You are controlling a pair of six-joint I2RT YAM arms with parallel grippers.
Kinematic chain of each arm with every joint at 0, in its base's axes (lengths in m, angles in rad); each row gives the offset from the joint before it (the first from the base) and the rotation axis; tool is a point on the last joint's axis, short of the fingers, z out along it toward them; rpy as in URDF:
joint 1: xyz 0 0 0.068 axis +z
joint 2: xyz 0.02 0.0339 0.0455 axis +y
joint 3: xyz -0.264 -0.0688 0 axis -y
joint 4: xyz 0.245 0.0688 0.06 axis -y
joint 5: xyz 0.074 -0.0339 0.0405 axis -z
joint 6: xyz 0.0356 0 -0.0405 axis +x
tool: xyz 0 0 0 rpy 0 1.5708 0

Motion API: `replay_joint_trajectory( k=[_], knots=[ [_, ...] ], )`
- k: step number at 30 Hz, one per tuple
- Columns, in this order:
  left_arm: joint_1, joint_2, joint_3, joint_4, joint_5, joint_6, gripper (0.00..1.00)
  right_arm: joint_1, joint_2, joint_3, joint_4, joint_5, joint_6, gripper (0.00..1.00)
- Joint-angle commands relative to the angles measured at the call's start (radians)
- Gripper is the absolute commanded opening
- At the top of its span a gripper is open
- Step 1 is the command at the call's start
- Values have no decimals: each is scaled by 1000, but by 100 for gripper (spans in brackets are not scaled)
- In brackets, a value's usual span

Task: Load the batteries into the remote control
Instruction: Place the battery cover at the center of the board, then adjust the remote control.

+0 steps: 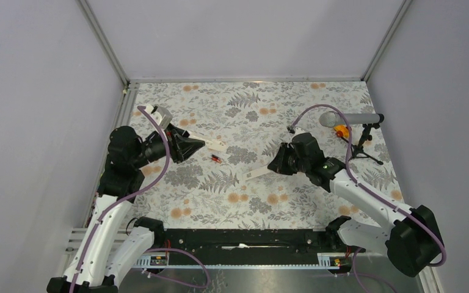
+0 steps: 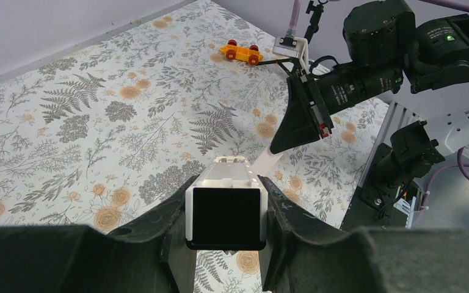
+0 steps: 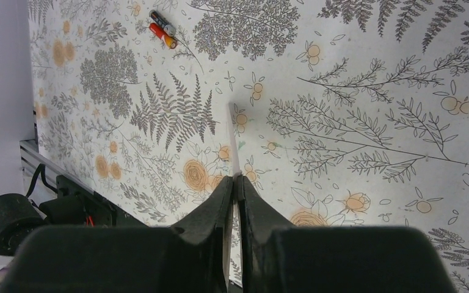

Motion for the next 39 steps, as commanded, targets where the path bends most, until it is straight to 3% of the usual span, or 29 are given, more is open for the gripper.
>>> replay_joint_trajectory(
  k=[1, 12, 16, 24, 28, 31, 33, 35, 36, 39],
  knots=[
    [6, -18, -1, 60, -9, -9, 0, -9, -48, 46, -18, 36, -4, 16],
    [7, -4, 2, 79, -3, -14, 0, -9, -57, 139, -147, 116, -30, 58],
    [6, 0, 9, 78, -3, -13, 0, -10, -79, 248, -225, 127, -52, 70],
    [6, 3, 14, 87, 4, -10, 0, -11, -97, 458, -342, 69, -186, 83],
    [6, 1, 19, 88, 9, -8, 0, -11, -104, 508, -386, 65, -245, 79],
    [6, -4, 24, 89, 12, -6, 0, -10, -138, 488, -369, -86, -346, 64],
    [6, -4, 29, 88, 21, -7, 0, -10, -158, 471, -354, -283, -425, 62],
    [6, 3, 55, 90, 80, -21, 0, -9, -160, 469, -326, -455, -410, 67],
    [5, 9, 69, 93, 119, -41, 0, -9, -155, 466, -268, -511, -359, 74],
    [-6, 20, 127, 97, 241, -82, 0, -5, -126, 449, -30, -618, -109, 91]
  ],
)
